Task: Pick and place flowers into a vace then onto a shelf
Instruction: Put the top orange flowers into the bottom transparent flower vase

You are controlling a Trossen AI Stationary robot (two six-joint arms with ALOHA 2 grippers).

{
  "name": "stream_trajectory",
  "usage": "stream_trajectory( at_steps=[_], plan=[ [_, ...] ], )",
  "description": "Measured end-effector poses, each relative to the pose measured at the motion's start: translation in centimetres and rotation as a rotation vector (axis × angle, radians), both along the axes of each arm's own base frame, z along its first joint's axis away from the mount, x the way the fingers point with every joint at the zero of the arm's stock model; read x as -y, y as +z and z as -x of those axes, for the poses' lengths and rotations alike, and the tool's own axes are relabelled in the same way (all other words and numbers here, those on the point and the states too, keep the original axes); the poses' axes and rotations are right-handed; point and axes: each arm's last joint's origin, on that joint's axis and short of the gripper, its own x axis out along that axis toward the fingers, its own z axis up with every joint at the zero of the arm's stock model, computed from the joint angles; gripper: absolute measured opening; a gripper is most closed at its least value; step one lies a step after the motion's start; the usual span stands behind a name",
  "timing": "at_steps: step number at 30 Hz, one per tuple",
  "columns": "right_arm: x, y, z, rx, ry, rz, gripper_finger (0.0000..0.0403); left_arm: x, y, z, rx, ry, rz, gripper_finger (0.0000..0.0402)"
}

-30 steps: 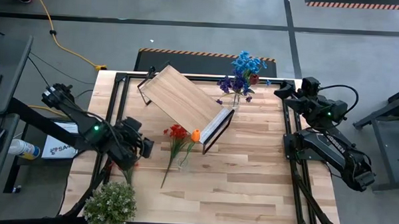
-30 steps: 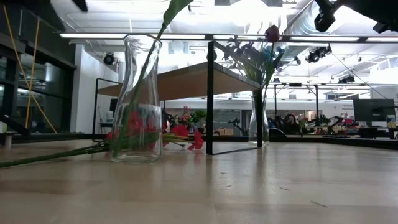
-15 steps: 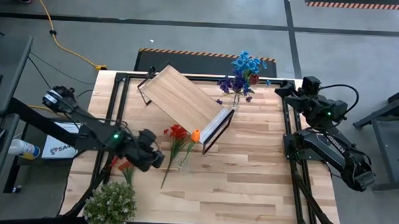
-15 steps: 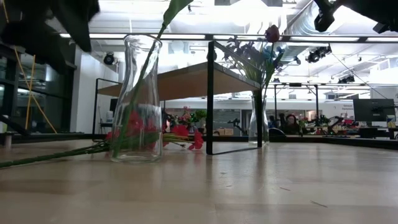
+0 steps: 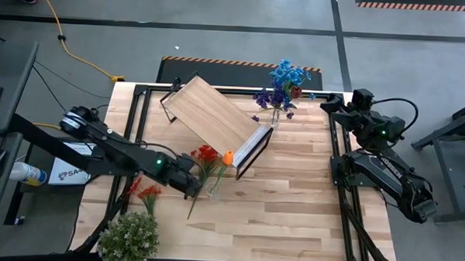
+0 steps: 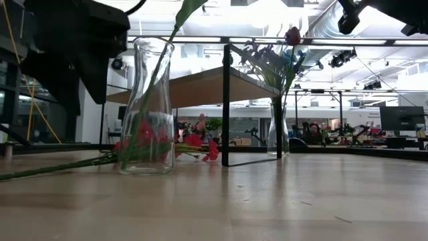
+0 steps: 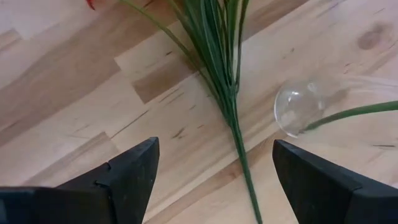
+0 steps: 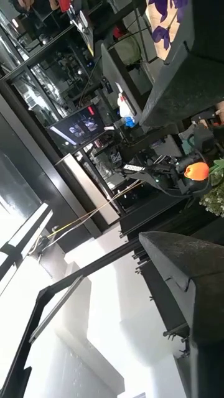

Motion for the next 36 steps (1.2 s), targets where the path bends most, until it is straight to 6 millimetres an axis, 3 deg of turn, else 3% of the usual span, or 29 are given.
stream_trajectory(
  at_steps=[15, 21, 28, 36],
  plan=[
    [0.0, 0.0, 0.0, -0.004, 0.008, -0.014, 0.0279, 0.4, -3.6, -0.4, 0.102, -0.029, 0.108, 0.0342],
    [0.0, 0.0, 0.0, -0.003, 0.007, -0.015, 0.0279, 0.5, -4.1, -0.5, 0.080, -0.047, 0.102, 0.0342],
    [0.0, 0.0, 0.0, 0.002, 0.003, -0.017, 0.0279, 1.1, -6.2, -1.4, 0.030, -0.058, 0.151, 0.0342],
    [0.1, 0.0, 0.0, 0.012, -0.006, -0.025, 0.0279, 1.2, -6.7, -1.6, 0.013, -0.039, 0.156, 0.0342]
  ],
)
